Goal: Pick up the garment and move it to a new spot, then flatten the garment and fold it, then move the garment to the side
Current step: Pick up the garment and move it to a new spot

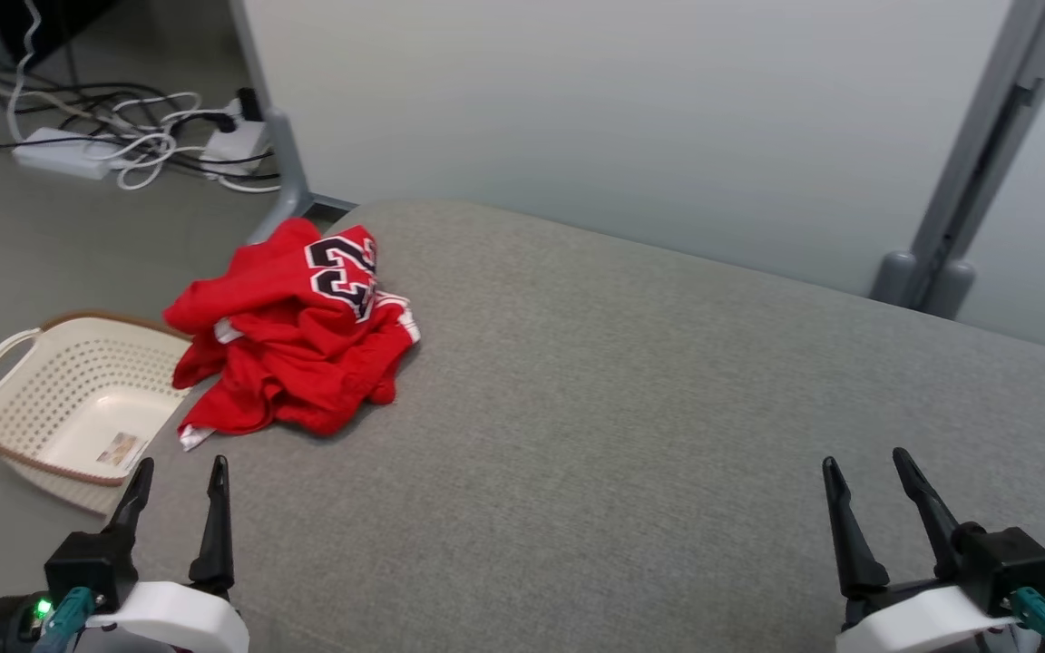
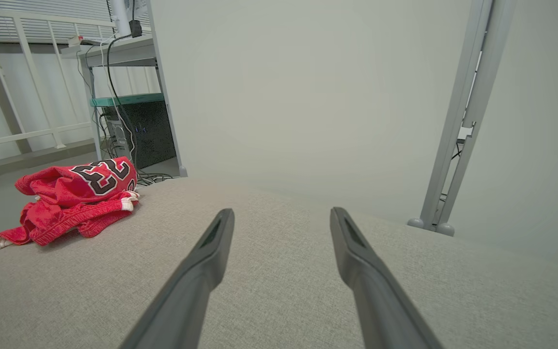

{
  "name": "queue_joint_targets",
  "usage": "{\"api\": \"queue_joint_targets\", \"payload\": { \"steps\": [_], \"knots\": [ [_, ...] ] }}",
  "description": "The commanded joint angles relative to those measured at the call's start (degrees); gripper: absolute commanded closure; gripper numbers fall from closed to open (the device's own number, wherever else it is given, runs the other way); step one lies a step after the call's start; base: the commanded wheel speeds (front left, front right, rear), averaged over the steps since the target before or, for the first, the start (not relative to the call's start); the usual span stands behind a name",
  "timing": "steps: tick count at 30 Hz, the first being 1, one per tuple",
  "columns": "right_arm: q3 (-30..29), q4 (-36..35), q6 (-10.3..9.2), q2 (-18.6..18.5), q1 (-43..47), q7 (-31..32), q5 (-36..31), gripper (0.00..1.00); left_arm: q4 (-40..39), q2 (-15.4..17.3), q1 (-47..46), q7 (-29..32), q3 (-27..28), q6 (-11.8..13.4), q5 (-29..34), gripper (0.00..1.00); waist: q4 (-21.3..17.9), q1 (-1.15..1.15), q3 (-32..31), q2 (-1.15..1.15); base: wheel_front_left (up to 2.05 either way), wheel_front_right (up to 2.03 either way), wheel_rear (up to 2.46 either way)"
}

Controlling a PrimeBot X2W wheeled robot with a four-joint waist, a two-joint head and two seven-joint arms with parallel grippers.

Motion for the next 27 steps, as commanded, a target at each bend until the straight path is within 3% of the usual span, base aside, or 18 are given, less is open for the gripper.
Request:
{"api": "queue_joint_targets", "payload": {
  "steps": [1, 11, 27],
  "knots": [
    [0.24, -0.33, 0.1, -0.17, -0.57, 0.0, 0.37, 0.0, -0.45, 0.25, 0.18, -0.28, 0.33, 0.48, -0.34, 0.0, 4.57, 0.0, 0.13, 0.0, 0.0, 0.0, 0.0],
    [6.27, 0.95, 0.07, -0.43, -6.02, 1.05, 0.7, 0.0, -5.37, -0.31, 3.26, -0.28, 4.06, 2.69, -1.77, 0.0, 6.53, 0.0, 2.78, 0.0, 0.0, 0.0, 0.0],
    [7.31, 2.55, 0.07, -1.04, -8.0, 0.44, 1.12, 0.0, -7.25, -0.97, 3.81, -0.28, 4.76, 2.86, -1.33, 0.0, 6.95, 0.0, 3.54, 0.0, 0.0, 0.0, 0.0]
  ]
}}
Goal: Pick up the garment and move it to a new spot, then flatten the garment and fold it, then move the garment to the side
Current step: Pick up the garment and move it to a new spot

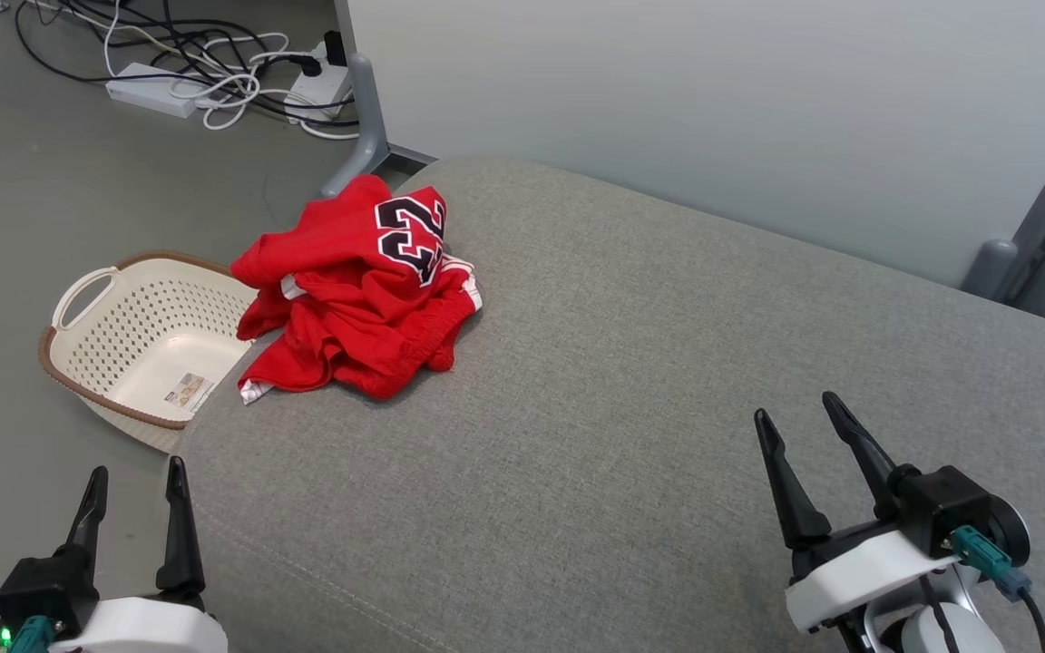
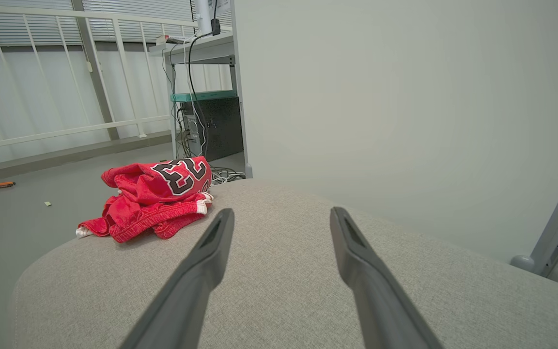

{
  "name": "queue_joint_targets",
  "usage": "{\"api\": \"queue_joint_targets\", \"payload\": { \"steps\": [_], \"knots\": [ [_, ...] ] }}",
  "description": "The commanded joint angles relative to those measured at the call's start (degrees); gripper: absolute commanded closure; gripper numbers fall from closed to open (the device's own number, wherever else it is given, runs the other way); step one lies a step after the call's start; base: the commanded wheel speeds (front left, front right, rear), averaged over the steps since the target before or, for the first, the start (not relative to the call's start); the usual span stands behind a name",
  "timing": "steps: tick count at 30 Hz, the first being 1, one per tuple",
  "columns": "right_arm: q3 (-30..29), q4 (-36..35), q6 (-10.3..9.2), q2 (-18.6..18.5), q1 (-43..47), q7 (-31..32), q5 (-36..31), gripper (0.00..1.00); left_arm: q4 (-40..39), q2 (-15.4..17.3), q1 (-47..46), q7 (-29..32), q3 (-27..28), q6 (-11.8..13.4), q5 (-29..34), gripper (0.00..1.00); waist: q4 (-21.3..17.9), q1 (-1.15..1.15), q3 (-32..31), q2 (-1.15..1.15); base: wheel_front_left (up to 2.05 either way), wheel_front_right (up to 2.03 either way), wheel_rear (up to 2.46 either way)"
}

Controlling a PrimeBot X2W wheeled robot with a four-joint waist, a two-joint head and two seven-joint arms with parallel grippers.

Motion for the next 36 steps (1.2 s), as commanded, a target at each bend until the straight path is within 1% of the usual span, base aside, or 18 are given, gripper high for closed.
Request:
{"api": "queue_joint_targets", "payload": {
  "steps": [1, 3, 8, 12, 13, 14, 17, 22, 28, 32, 33, 36],
  "knots": [
    [-0.12, 0.16, 0.03, -0.51, -0.31, -0.4, 0.3, 0.0, -0.15, 0.19, -0.41, -0.28, 0.17, -0.07, 0.16, 0.0, 0.03, 0.0, 0.04, 0.0, 0.0, 0.0, 0.0],
    [-0.36, 0.08, 0.03, -0.66, -0.03, -0.43, 0.32, 0.0, 0.09, 0.01, -1.12, -0.28, -0.06, -0.11, 0.23, 0.0, 0.12, 0.0, 0.17, 0.0, 0.0, 0.0, 0.0],
    [-1.98, -0.99, 0.02, -0.92, 1.4, 0.18, -0.19, 0.0, 2.07, -0.04, -4.34, -0.11, -1.47, -1.15, 0.47, 0.0, 0.53, 0.0, 0.86, 0.0, 0.0, 0.0, 0.0],
    [-4.58, -3.94, 0.02, -1.33, 2.27, 1.55, -1.36, 0.0, 4.28, -0.72, -10.22, 0.4, -2.82, -2.67, -0.64, 0.0, 0.33, 0.0, 4.05, 0.0, 0.0, 0.0, 0.0],
    [-4.47, -4.96, 0.03, -1.28, 1.96, 2.15, -1.79, 0.0, 5.07, -0.51, -11.5, 0.6, -2.48, -2.83, -1.16, 0.0, -0.62, 0.0, 5.43, 0.0, 0.0, 0.0, 0.0],
    [-4.47, -4.96, 0.03, -1.28, 1.96, 2.15, -1.79, 0.0, 5.07, -0.51, -11.5, 0.6, -2.48, -2.83, -1.16, 0.0, -0.62, 0.0, 5.43, 0.0, 0.0, 0.0, 0.0],
    [-4.69, -7.68, 0.02, -2.22, 0.45, 3.86, -2.7, 0.0, 7.89, -0.47, -16.97, 0.98, -2.04, -3.89, -2.76, 0.0, -3.26, 0.0, 9.32, 0.0, 0.0, 0.0, 0.0],
    [-4.13, -11.0, 0.02, -3.49, -1.54, 6.0, -3.2, 0.0, 15.05, 0.68, -27.01, 2.99, -1.57, -5.88, -5.16, 0.0, -7.46, 0.0, 14.77, 0.0, 0.0, 0.0, 0.0],
    [-3.21, -12.8, 0.02, -4.02, -3.33, 6.94, -3.11, 0.0, 26.6, 3.02, -37.3, 7.28, -1.77, -8.47, -7.59, 0.0, -12.44, 0.0, 19.67, 0.0, 0.0, 0.0, 0.0],
    [-2.93, -13.03, 0.02, -4.04, -3.99, 6.57, -2.97, 0.0, 34.49, 4.79, -41.95, 10.57, -1.82, -9.53, -9.47, 0.0, -14.93, 0.0, 21.52, 0.0, 0.0, 0.0, 0.0],
    [-2.92, -13.11, 0.02, -4.02, -4.19, 6.4, -2.9, 0.0, 38.08, 5.47, -43.82, 12.12, -1.63, -9.6, -10.2, 0.0, -15.72, 0.0, 22.13, 0.0, 0.0, 0.0, 0.0],
    [-3.15, -12.95, 0.02, -3.97, -4.13, 5.98, -2.77, 0.0, 42.45, 6.61, -45.86, 12.9, -1.61, -9.77, -10.62, 0.0, -16.55, 0.0, 22.49, 0.0, 0.0, 0.0, 0.0]
  ]
}}
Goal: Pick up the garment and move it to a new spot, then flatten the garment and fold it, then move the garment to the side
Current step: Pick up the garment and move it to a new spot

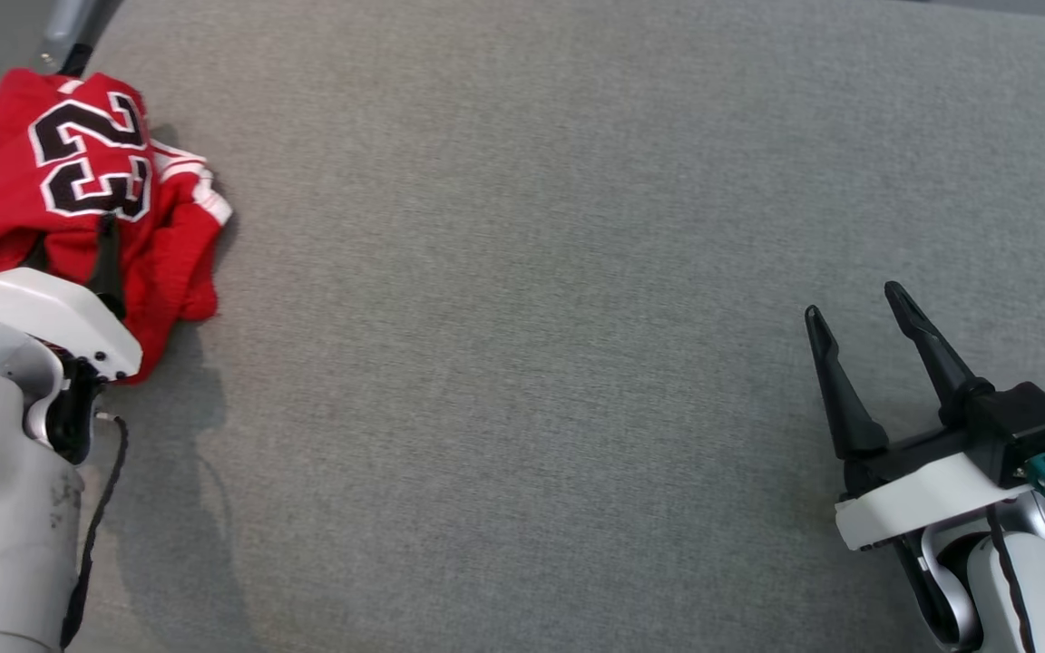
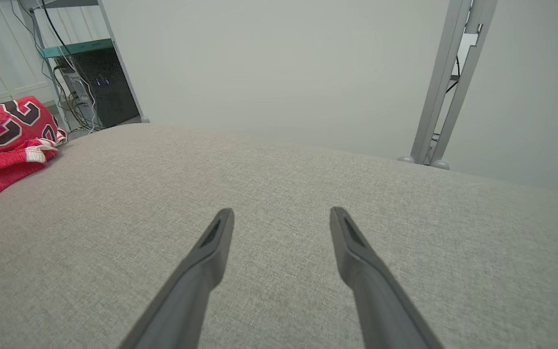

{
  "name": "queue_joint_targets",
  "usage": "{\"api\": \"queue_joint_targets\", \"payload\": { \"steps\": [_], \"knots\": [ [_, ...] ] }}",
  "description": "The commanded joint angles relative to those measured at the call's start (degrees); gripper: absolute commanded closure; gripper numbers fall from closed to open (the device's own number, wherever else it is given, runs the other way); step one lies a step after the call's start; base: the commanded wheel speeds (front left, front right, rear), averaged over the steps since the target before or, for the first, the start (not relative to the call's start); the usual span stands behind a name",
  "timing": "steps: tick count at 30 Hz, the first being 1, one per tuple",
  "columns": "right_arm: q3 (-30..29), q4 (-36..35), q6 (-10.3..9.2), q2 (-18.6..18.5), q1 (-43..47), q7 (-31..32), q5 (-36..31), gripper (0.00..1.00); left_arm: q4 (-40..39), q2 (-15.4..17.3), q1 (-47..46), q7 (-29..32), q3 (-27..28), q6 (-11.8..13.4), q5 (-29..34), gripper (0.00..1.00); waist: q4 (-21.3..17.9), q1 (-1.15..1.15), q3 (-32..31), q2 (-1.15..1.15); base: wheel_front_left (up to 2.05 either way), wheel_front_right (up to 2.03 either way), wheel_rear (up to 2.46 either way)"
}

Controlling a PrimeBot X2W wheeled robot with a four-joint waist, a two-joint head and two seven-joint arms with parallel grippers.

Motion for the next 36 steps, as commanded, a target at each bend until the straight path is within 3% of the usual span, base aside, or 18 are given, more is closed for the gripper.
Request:
{"api": "queue_joint_targets", "payload": {
  "steps": [1, 3, 4, 5, 14, 22, 30, 36],
  "knots": [
    [-0.3, 0.1, 0.01, -0.17, -0.55, -0.69, -0.05, 0.0, 2.12, 0.95, -1.72, 0.35, 0.12, -0.18, -0.27, 0.0, -1.46, 0.0, 1.09, 0.0, 0.0, 0.0, 0.0],
    [-0.19, 0.33, 0.01, -0.03, -0.63, -0.79, 0.02, 0.0, 4.07, 1.84, -2.79, -0.49, 0.16, -0.02, -0.21, 0.0, -1.86, 0.0, 0.98, 0.0, 0.0, 0.0, 0.0],
    [-0.22, 0.43, 0.01, 0.08, -0.51, -0.97, 0.09, 0.0, 4.85, 2.18, -3.1, -1.11, 0.07, -0.04, -0.05, 0.36, -1.97, 0.0, 0.79, 0.0, 0.0, 0.0, 0.0],
    [-0.33, 0.52, 0.01, 0.1, -0.36, -1.13, 0.17, 0.0, 5.5, 2.57, -3.52, -1.93, 0.01, 0.13, 0.17, 1.0, -2.02, 0.0, 0.61, 0.0, 0.0, 0.0, 0.0],
    [-1.13, 2.51, 0.01, 1.13, 1.4, -2.61, 0.41, 0.0, 6.59, 5.31, -4.43, -10.57, -1.62, 1.41, 2.76, 1.0, -2.02, 0.0, -4.83, 0.0, 0.0, 0.0, 0.0],
    [-2.2, 4.29, 0.01, 2.39, 3.66, -3.93, 0.59, 0.0, 0.17, 7.04, 0.09, -12.87, -2.13, 2.84, 4.66, 1.0, -2.29, 0.0, -12.48, 0.0, 0.0, 0.0, 0.0],
    [-3.01, 5.34, 0.01, 3.5, 7.21, -4.51, 1.07, 0.0, -16.87, 6.63, 15.04, -12.7, -2.06, 6.09, 5.85, 1.0, -3.42, 0.0, -20.44, 0.0, 0.0, 0.0, 0.0],
    [-4.16, 4.67, 0.01, 3.93, 10.23, -4.51, 1.36, 0.0, -37.65, 5.88, 30.22, -7.13, -2.01, 10.5, 5.99, 1.0, -4.57, 0.0, -23.41, 0.0, 0.0, 0.0, 0.0]
  ]
}}
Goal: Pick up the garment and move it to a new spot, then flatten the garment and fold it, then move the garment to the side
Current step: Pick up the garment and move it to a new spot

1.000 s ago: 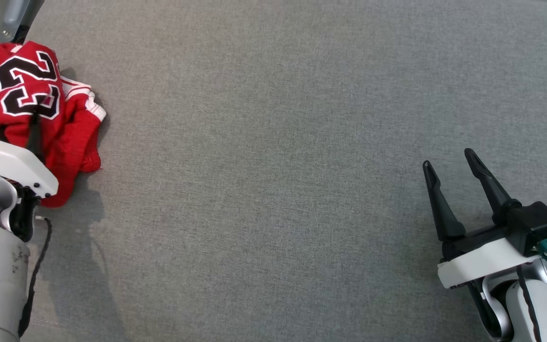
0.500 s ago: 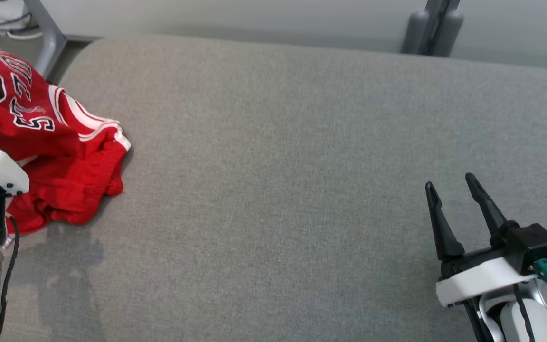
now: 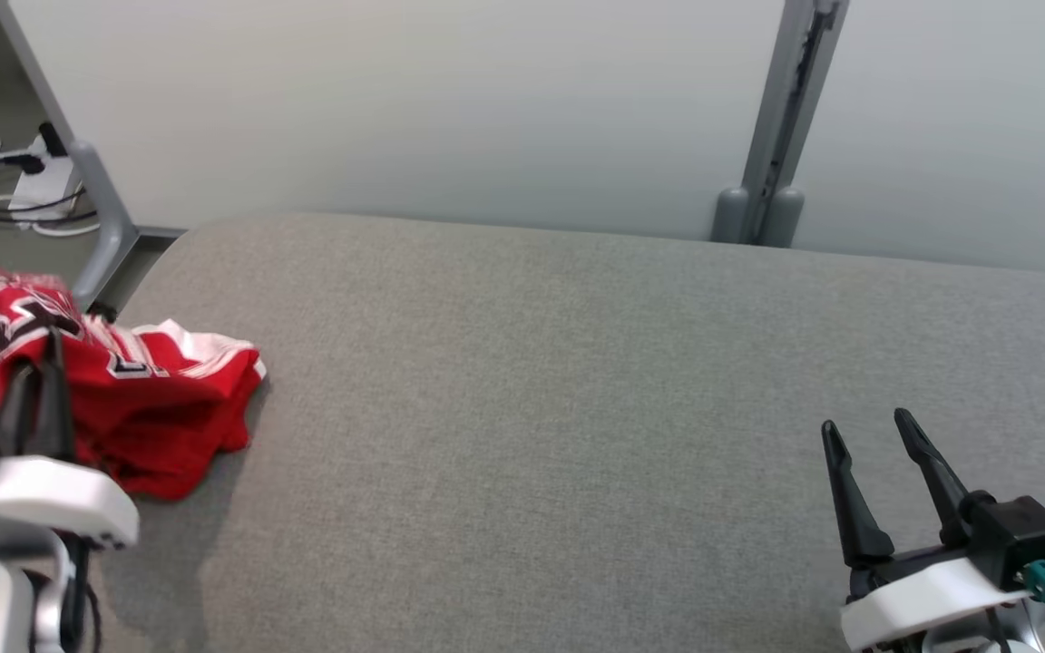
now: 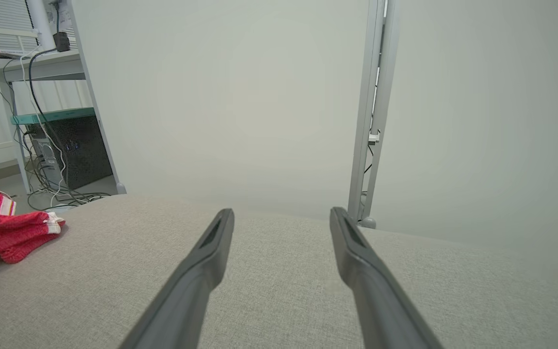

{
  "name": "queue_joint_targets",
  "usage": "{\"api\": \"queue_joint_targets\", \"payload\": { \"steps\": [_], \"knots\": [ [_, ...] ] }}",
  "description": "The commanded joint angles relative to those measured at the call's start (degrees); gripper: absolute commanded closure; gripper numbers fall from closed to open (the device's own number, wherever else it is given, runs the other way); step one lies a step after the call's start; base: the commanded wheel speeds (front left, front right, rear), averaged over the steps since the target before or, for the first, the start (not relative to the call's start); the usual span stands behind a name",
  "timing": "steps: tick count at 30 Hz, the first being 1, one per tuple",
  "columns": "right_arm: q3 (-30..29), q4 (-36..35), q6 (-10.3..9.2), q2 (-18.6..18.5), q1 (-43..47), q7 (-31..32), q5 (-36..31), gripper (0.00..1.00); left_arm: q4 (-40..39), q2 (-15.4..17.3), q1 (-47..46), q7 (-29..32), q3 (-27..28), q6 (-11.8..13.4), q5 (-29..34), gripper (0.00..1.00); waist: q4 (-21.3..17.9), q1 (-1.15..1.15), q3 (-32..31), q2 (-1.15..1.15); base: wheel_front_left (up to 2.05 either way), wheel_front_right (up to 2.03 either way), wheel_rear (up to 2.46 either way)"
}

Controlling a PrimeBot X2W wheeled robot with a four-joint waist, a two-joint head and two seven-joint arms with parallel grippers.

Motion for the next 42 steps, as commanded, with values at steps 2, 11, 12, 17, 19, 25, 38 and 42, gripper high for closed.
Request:
{"api": "queue_joint_targets", "payload": {
  "steps": [2, 11, 12, 17, 19, 25, 38, 42],
  "knots": [
    [-0.78, -0.8, 0.01, -0.04, 1.26, -0.25, 0.24, 0.0, -8.33, -0.58, 4.71, 2.36, -0.28, 1.85, 0.51, 1.0, -0.95, 0.0, -0.89, 0.0, 0.0, 0.0, 0.0],
    [-1.38, -2.99, 0.01, 0.14, 2.14, 0.7, 0.74, 0.0, -29.95, -2.22, 13.83, 9.54, -4.97, 4.41, 2.59, 1.0, -5.32, 0.0, -0.29, 0.0, 0.0, 0.0, 0.0],
    [-0.99, -3.21, 0.01, 0.15, 1.87, 0.88, 0.9, 0.0, -30.83, -2.55, 13.98, 9.92, -5.79, 4.41, 2.86, 1.0, -6.32, 0.0, 0.0, 0.0, 0.0, 0.0, 0.0],
    [0.36, -4.27, 0.01, 0.13, 0.65, 1.29, 1.26, 0.0, -31.09, -4.96, 11.7, 10.99, -10.36, 2.85, 2.29, 1.0, -11.83, 0.0, 2.34, 0.0, 0.0, 0.0, 0.0],
    [0.66, -4.66, 0.01, 0.12, -0.2, 1.39, 1.28, 0.0, -30.08, -5.91, 9.69, 10.78, -12.2, 1.78, 2.54, 1.0, -14.13, 0.0, 4.07, 0.0, 0.0, 0.0, 0.0],
    [1.22, -4.89, 0.01, 0.13, -2.84, 0.43, 2.01, 0.0, -25.67, -8.69, 0.2, 10.47, -18.07, -1.57, 4.34, 1.0, -21.2, 0.0, 9.83, 0.0, 0.0, 0.0, 0.0],
    [1.69, -2.18, 0.01, 0.16, -6.14, -2.39, 5.21, 0.0, -5.21, -14.4, -10.4, 11.52, -29.53, -8.15, 6.04, 1.0, -28.76, 0.0, 16.99, 0.0, 0.0, 0.0, 0.0],
    [1.76, -1.02, 0.01, 0.16, -6.9, -2.97, 5.83, 0.0, 0.04, -15.61, -11.29, 10.1, -31.81, -8.87, 5.4, 0.99, -28.95, 0.0, 17.0, 0.0, 0.0, 0.0, 0.0]
  ]
}}
